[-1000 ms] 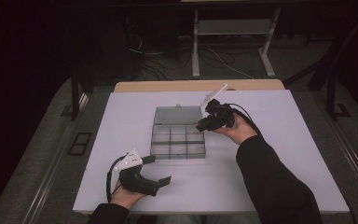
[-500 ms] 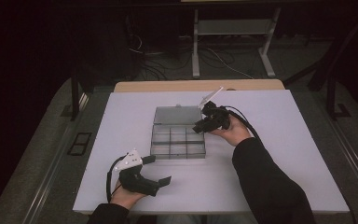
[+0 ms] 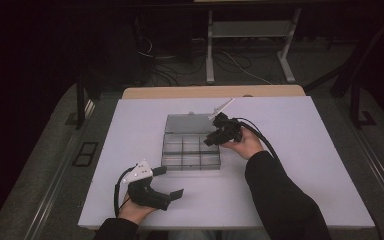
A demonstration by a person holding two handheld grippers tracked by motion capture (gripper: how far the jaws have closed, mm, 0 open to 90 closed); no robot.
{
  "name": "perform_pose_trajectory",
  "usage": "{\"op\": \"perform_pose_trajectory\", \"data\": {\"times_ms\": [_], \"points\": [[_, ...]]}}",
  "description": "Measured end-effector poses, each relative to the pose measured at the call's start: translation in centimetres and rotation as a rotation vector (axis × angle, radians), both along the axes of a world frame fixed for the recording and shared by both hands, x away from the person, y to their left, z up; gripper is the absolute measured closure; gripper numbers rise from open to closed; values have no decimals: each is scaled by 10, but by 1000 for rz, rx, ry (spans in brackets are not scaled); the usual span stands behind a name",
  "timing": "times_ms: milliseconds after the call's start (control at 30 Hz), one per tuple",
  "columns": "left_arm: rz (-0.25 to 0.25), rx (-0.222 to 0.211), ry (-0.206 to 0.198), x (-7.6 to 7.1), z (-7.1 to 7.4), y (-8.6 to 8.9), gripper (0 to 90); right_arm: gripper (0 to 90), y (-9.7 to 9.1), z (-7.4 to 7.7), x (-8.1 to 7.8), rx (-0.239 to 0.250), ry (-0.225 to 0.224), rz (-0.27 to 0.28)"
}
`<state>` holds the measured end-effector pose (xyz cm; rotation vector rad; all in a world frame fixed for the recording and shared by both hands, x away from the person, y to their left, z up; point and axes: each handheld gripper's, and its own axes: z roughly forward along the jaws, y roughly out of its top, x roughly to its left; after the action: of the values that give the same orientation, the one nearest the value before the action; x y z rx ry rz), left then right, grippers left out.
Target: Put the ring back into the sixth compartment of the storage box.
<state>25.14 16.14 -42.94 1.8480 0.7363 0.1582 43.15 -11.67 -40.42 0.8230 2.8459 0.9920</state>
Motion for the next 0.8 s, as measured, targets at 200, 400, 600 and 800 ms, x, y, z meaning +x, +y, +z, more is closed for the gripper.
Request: {"op": "perform_pose_trajectory", "data": {"times_ms": [200, 400, 600, 800], "points": [[-2, 0, 3, 0, 0, 0, 0, 690, 4, -9, 2, -12, 13, -4], [-2, 0, 4, 0, 0, 0, 0, 685, 6, -13, 2, -22, 12, -6], [-4, 1, 5, 0, 0, -1, 0, 662, 6, -13, 3, -31, 5, -8], [-2, -1, 6, 0, 0, -1, 0, 611, 6, -9, 0, -37, -2, -9]]}}
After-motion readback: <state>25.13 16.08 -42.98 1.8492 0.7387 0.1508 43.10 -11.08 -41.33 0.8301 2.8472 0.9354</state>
